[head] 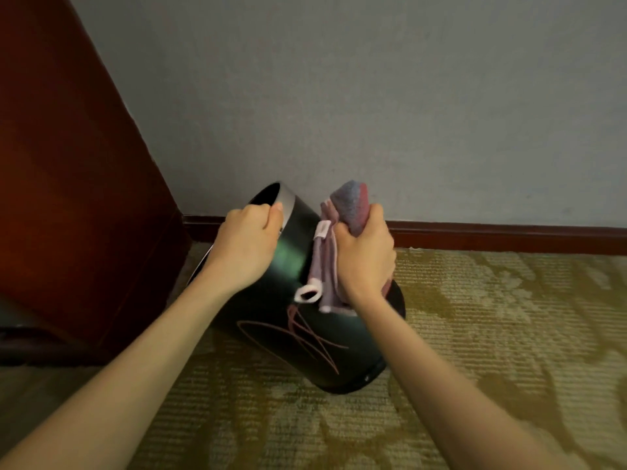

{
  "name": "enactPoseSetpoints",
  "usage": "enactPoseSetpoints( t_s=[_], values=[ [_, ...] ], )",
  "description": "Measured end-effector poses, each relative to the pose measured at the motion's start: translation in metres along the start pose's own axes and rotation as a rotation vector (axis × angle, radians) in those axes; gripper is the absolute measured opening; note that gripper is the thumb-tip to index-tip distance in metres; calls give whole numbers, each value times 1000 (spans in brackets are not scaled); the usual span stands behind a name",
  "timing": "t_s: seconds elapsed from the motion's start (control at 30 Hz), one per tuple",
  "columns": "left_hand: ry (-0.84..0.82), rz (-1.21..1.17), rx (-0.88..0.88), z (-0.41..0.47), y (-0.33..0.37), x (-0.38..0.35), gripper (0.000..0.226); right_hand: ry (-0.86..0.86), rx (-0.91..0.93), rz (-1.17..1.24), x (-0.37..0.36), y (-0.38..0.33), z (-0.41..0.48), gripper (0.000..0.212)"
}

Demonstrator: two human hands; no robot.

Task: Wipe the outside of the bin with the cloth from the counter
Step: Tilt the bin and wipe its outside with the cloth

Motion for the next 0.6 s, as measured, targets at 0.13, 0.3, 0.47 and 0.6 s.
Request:
enactPoseSetpoints(
  t_s=[0.13, 0.3, 0.47, 0.6],
  values=[
    [-30, 11, 45, 16, 4, -6, 48, 111, 152, 101, 1, -9, -45, 34],
    [-57, 14, 27, 19, 13, -15, 48, 100, 91, 125, 8, -1, -34, 30],
    [-51, 24, -8, 12, 15, -10, 50, 0, 22, 100, 6, 6, -2, 28],
    [-42, 30, -81, -4, 20, -8, 51, -225, -222, -27, -5, 23, 44, 38]
  ],
)
Point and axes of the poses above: each hand's wrist, its own z-axis towards the middle knuckle, its own x-axis out of the back of the hand, y = z × x, the point moved 3 cm from there along z, towards the middle knuckle, and after that the axes turned 8 degrees about z, right-handed, at the moved point
